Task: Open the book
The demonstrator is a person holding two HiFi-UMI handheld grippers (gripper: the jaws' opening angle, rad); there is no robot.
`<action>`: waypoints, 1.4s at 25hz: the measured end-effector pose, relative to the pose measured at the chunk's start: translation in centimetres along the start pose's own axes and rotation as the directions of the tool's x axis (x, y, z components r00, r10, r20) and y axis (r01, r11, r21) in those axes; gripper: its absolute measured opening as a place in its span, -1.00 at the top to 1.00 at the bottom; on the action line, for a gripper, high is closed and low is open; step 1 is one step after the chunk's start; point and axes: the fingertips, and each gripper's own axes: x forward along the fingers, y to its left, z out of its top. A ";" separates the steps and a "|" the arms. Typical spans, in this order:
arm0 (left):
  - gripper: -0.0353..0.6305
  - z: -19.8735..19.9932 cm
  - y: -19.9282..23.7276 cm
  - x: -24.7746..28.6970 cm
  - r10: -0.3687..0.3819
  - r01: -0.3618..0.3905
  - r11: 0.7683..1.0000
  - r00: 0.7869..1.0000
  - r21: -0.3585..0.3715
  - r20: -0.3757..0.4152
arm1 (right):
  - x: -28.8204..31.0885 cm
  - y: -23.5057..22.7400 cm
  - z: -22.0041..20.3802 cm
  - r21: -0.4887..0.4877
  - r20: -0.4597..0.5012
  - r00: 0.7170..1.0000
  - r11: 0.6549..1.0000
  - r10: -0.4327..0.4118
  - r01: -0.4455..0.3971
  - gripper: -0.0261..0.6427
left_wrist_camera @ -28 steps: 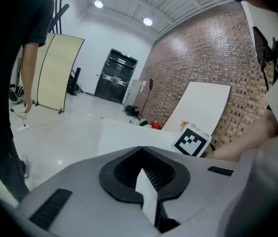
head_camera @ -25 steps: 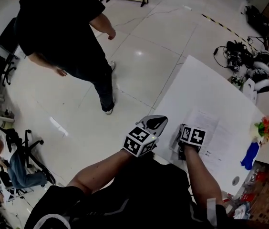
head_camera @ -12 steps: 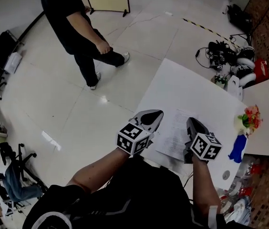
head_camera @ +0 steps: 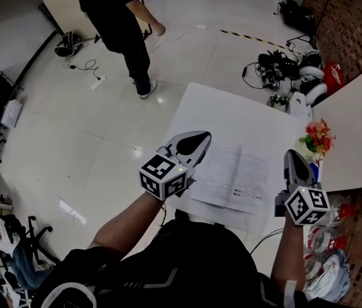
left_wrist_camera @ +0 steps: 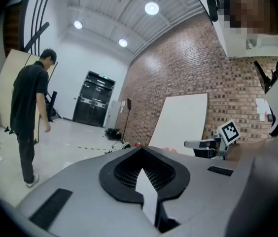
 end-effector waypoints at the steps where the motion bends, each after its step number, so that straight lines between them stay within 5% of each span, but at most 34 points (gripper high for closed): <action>1: 0.91 0.8 -0.5 0.1 -0.005 0.004 1.000 1.000 0.006 0.014 | -0.6 -0.5 0.2 -0.001 0.007 1.000 1.000 -0.007 0.007 0.91; 15: 0.91 2.1 -8.5 -0.6 0.032 -0.032 0.999 0.999 0.015 0.024 | -6.6 -1.4 1.9 -0.093 0.060 0.994 0.992 0.090 -0.084 0.91; 21: 0.91 1.3 -12.1 -3.2 0.027 -0.029 0.998 0.999 0.062 0.043 | -9.1 -2.1 1.3 -0.055 0.103 0.990 0.994 0.100 -0.095 0.91; 26: 0.91 0.9 -14.2 -7.9 0.052 -0.057 0.981 0.998 0.185 0.032 | -12.0 2.4 1.5 -0.098 0.110 0.989 0.991 0.101 -0.090 0.91; 30: 0.91 0.0 -15.7 -12.4 -0.017 0.009 0.995 0.997 0.101 0.074 | -15.0 6.8 1.0 -0.118 0.110 0.992 0.992 0.066 -0.053 0.91; 35: 0.91 -1.8 -16.2 -18.5 -0.081 0.074 0.992 0.994 0.098 0.077 | -18.8 13.9 -1.0 -0.128 0.086 0.994 0.990 0.064 -0.052 0.91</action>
